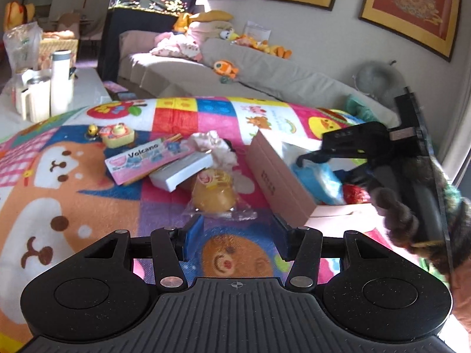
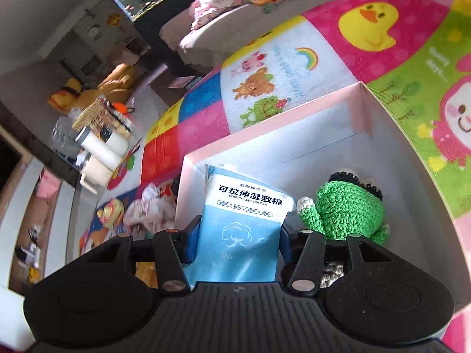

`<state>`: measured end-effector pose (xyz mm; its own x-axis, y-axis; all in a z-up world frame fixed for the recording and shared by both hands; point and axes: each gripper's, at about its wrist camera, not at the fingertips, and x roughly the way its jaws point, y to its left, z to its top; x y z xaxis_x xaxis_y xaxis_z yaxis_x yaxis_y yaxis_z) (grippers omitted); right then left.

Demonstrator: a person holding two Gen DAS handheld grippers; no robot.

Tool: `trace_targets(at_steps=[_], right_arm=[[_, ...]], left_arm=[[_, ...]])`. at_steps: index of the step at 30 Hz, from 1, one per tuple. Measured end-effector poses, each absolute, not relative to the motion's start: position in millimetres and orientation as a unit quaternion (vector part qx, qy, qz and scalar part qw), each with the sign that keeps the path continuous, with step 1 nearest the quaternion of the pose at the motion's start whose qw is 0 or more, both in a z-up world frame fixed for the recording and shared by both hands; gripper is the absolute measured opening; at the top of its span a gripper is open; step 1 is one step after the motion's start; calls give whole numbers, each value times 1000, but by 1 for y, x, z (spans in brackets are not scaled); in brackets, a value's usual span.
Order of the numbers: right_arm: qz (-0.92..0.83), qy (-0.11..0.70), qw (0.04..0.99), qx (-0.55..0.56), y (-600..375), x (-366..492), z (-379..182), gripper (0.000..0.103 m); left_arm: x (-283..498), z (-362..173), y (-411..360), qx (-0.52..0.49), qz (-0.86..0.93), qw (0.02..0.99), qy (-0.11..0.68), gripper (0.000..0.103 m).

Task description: Organize objects

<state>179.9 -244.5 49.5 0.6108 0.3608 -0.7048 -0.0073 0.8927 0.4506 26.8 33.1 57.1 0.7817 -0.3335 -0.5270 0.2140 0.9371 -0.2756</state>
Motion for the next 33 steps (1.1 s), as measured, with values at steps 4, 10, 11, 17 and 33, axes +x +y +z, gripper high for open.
trace_targets(at_steps=[4,10,11,17,33], right_arm=[[87,423,894,124,-229,172,52,51],[95,412,906,-1,-202,168,44,61],[98,406,908,5,-203,165,50,64],[114,315,942,-16,-194,130,100,83],[148,398,904,57,-140,199,136,84]], left_arm=[[29,49,32,-75,-112,941,309,54],[12,51,62,-67,-80,949,298,54],[8,51,69,-69,-72,950,296,54],[36,59,115,-161,-25,950,267,54],[281,18,157,-216,46,907,358,51]])
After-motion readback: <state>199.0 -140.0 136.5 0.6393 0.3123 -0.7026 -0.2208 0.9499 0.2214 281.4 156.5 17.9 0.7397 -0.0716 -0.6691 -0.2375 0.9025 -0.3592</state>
